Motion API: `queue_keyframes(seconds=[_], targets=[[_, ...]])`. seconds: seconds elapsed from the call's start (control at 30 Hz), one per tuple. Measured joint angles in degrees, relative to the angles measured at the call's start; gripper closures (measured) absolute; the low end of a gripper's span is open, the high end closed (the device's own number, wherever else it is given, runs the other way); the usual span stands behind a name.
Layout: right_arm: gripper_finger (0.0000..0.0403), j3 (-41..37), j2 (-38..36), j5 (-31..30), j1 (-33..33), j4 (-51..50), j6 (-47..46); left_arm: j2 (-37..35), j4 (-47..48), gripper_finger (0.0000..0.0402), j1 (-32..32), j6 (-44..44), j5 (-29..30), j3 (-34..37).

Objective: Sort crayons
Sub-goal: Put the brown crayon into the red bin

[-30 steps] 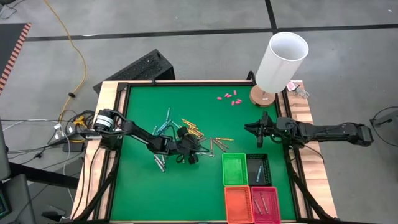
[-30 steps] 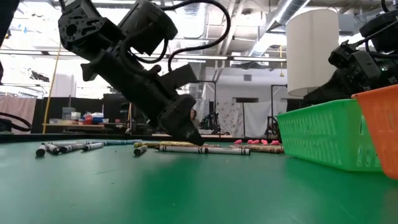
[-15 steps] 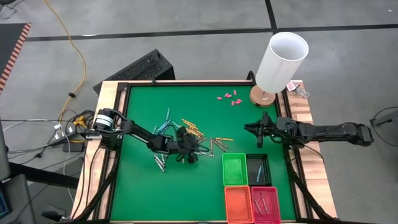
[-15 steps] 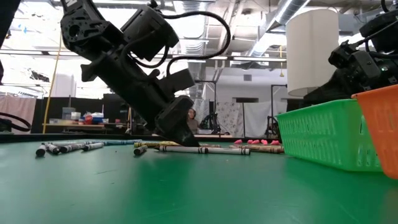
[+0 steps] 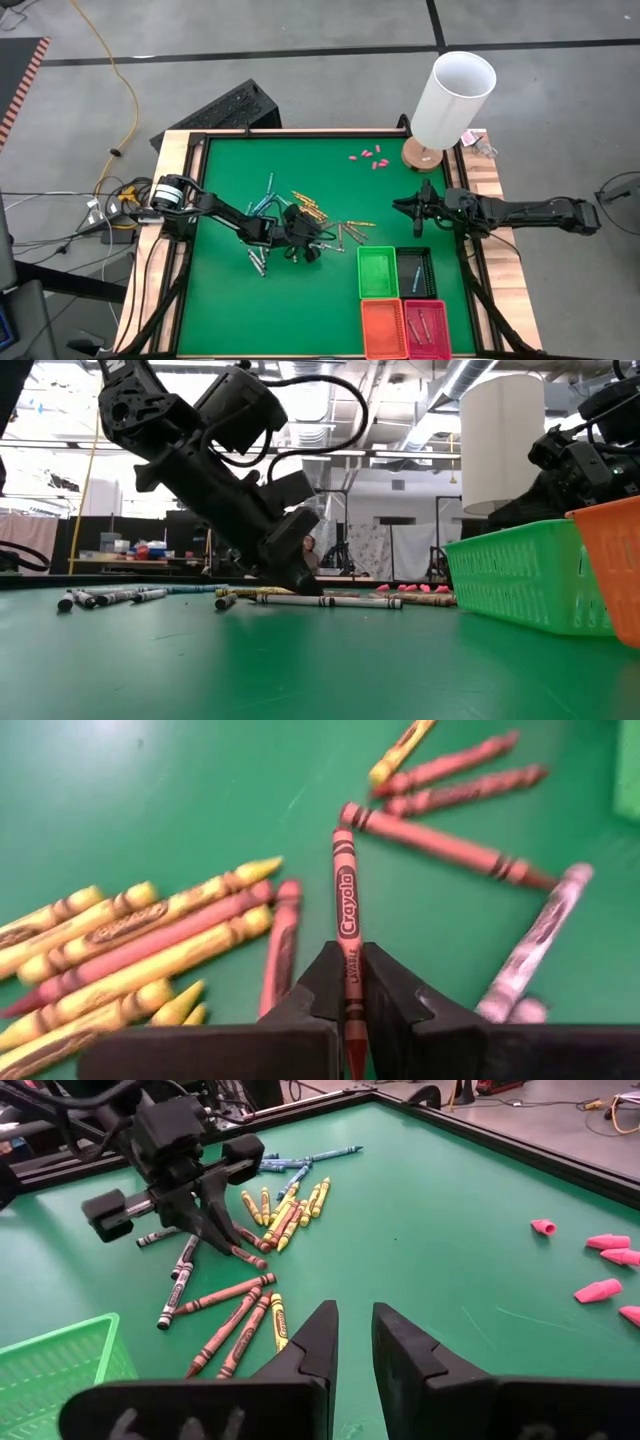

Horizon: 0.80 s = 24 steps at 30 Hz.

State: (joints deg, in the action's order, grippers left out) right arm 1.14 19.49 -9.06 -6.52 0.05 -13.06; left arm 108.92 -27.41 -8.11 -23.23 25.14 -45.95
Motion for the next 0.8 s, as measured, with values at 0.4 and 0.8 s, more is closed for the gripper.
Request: queue_keyframes(seconds=[0.4,0.8], targets=[[0.0335,0.0,0.0,0.0,0.0,0.0,-0.4,0.0,-2.9,0.0399,-3.5,5.7,0.0,-9.9],[0.0335,0.0,0.0,0.0,0.0,0.0,-0.5,0.0,-2.8,0.0399,-7.0,21.7,-4.6,-24.8]])
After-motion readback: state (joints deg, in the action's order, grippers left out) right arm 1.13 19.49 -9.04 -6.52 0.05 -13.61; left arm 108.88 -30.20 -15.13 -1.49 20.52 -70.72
